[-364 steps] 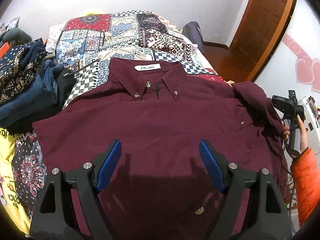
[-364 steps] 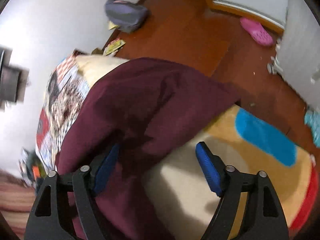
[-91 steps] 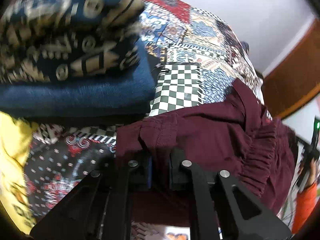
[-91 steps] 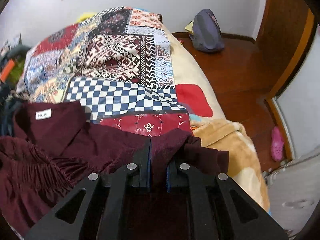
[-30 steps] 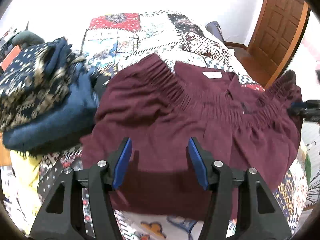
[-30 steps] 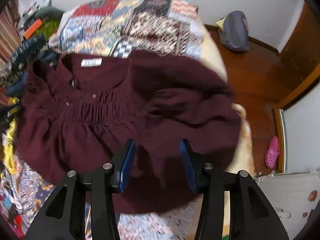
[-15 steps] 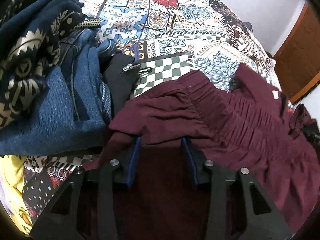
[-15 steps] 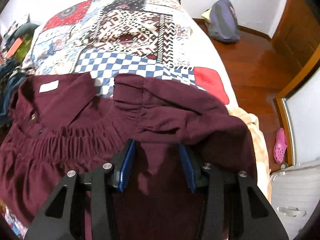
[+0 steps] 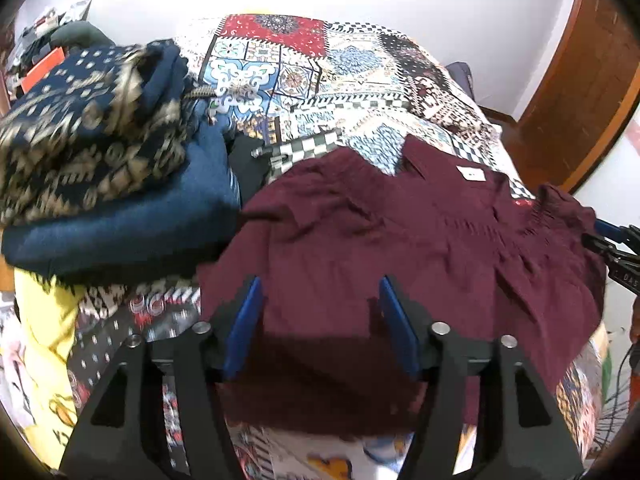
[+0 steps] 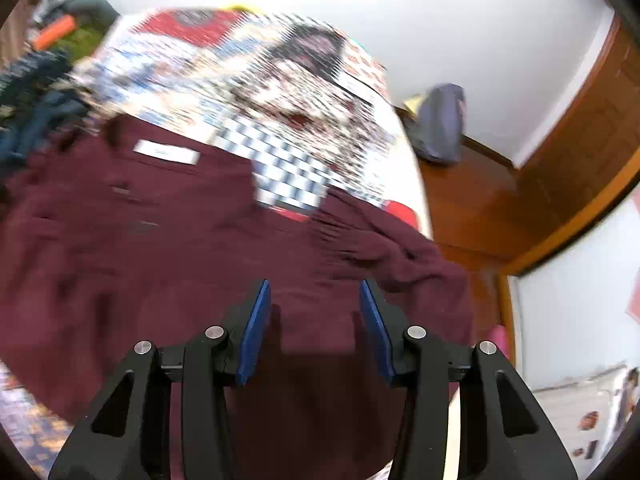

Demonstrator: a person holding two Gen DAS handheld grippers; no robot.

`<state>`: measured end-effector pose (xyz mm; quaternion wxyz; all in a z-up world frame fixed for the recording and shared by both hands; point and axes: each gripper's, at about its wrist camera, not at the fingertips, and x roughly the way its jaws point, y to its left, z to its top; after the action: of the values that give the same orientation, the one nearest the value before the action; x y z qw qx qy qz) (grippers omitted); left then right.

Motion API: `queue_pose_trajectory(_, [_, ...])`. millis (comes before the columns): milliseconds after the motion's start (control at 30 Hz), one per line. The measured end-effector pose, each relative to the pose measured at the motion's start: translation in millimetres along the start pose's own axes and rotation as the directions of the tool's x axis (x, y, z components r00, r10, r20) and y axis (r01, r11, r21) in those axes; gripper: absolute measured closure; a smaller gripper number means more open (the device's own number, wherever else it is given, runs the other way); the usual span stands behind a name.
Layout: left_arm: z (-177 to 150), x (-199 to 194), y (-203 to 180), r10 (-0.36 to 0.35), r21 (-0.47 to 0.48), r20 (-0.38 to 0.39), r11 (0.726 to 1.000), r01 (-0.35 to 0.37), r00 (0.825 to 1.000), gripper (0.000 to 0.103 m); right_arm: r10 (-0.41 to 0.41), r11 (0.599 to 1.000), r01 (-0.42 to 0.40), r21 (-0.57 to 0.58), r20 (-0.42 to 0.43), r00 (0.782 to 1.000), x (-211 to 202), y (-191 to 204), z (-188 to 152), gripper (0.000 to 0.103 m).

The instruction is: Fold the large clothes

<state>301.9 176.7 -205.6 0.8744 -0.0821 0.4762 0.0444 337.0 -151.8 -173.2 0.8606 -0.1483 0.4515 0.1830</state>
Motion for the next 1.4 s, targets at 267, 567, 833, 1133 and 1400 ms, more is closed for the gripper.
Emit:
queue_pose_trajectory(267, [-55.6,-1.2,14.9,0.017,-0.009,-0.048,1.0,-0.017,0.999,0.028,0.09,0.996,-0.09,-0.007,-0.061,0.994,8.1,44.5,-36.4,0.032])
queue_pose_trajectory(567, [-85.0,-25.2,51.1,0.057,-0.184,-0.019,0.981,-0.06,0.998,0.025,0.073,0.997,-0.069,0.04,-0.104,0.992,2.0,39.7,-64.7,0.03])
queue_pose_trajectory(833, [-82.8,-39.1,58.3,-0.067,-0.345,0.041,0.935,0.077,0.997,0.025,0.008,1.0,-0.009,-0.018,-0.021,1.0,-25.5,56.3,-46.4,0.03])
queue_pose_trajectory(1133, [-82.2,-8.4,54.7,-0.255,-0.434,0.019,0.869,0.238,0.967,0.025,0.117,0.993,-0.117,-0.004,0.044,0.992,-29.6,90.4,-18.2,0.03])
queue_pose_trajectory(1400, [-86.6,29.6,62.6,-0.483,-0.518,0.072,0.729,0.446,0.873,0.025,0.119,0.991,-0.122,-0.055,-0.053,0.991,9.1,121.4,-29.9,0.03])
